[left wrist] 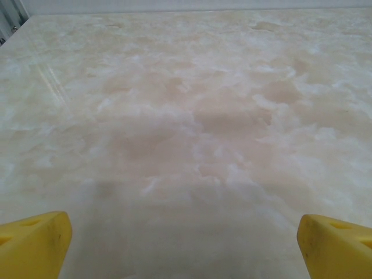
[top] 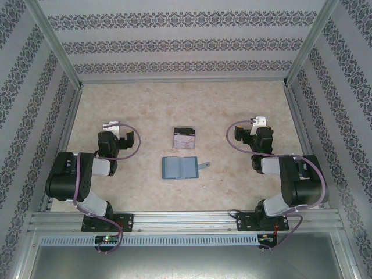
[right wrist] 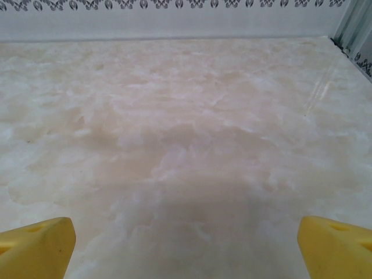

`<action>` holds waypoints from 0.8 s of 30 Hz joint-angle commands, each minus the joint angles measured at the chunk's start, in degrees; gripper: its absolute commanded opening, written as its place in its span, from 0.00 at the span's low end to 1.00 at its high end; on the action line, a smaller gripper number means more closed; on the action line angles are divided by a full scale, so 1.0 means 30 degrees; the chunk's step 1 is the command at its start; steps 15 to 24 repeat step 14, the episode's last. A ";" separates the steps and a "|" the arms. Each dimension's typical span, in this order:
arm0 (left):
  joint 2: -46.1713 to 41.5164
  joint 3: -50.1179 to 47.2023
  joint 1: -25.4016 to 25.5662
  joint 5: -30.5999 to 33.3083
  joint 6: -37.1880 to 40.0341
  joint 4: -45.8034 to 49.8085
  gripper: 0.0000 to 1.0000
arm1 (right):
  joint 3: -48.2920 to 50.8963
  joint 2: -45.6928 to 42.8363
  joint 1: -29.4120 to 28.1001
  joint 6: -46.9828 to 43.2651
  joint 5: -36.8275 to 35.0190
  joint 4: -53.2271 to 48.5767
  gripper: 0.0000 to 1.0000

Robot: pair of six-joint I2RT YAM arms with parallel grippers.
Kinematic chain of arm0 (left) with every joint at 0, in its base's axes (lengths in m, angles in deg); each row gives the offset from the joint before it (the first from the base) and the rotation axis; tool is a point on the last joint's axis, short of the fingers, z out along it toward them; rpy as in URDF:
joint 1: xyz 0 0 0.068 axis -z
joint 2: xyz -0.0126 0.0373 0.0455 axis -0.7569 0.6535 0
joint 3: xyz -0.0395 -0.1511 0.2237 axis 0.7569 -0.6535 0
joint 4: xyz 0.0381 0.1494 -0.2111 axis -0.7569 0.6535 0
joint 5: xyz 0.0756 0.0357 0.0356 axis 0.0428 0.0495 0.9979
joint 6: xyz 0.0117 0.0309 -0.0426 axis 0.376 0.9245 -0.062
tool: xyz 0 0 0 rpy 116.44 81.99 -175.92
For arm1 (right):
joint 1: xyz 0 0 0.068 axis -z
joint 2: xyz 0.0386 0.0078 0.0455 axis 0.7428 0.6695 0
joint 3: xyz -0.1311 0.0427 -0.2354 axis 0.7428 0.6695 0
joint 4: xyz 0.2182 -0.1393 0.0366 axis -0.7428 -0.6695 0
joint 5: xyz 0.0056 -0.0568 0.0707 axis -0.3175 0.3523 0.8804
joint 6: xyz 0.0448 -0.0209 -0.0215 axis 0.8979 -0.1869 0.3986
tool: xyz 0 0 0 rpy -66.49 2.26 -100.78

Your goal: Take the credit cards out of the card holder

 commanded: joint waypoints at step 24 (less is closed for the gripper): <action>0.0092 0.0166 0.0158 -0.1542 0.0646 -0.1127 1.00 | 0.0302 -0.0134 0.0089 -0.0380 0.0078 0.1142 0.98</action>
